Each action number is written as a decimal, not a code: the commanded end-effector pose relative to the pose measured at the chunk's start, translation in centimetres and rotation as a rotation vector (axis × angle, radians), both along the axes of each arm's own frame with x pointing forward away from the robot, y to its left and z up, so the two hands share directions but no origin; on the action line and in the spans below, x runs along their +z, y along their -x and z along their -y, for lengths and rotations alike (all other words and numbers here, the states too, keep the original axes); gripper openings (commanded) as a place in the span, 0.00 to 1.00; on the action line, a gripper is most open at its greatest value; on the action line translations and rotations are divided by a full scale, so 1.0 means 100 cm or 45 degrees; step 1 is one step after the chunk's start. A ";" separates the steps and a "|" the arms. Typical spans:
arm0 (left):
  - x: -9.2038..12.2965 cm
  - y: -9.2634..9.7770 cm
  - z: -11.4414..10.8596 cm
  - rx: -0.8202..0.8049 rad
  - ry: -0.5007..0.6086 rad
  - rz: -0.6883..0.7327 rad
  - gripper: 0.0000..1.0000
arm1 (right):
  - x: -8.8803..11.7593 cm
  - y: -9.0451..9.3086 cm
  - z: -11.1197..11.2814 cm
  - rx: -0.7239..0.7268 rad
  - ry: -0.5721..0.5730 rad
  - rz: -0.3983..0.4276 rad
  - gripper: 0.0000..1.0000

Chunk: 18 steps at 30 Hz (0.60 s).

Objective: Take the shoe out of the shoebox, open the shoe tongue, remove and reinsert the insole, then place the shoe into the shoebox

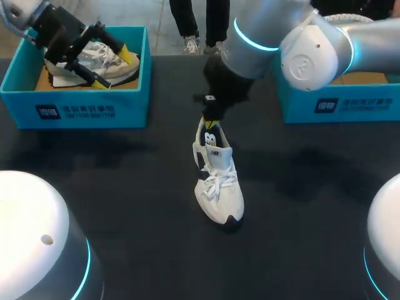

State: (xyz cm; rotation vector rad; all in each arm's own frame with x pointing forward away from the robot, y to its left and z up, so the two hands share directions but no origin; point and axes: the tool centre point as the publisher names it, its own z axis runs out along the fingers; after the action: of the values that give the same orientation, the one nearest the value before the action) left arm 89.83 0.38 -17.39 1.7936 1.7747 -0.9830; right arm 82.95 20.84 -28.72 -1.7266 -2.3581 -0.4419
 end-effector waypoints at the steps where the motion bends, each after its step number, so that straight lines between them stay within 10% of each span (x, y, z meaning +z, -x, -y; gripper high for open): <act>1: 0.002 0.002 -0.007 0.025 -0.010 0.019 1.00 | -0.002 0.006 -0.005 -0.032 0.128 0.032 0.00; 18: -0.008 -0.015 -0.022 0.091 -0.076 0.030 1.00 | -0.005 0.009 -0.005 -0.038 0.164 0.011 0.00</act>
State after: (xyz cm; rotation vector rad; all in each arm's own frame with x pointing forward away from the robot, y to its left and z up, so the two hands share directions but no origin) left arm 91.27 2.75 -18.07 1.7560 1.8579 -0.8884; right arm 82.12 21.32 -29.23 -1.8196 -2.4182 -0.3075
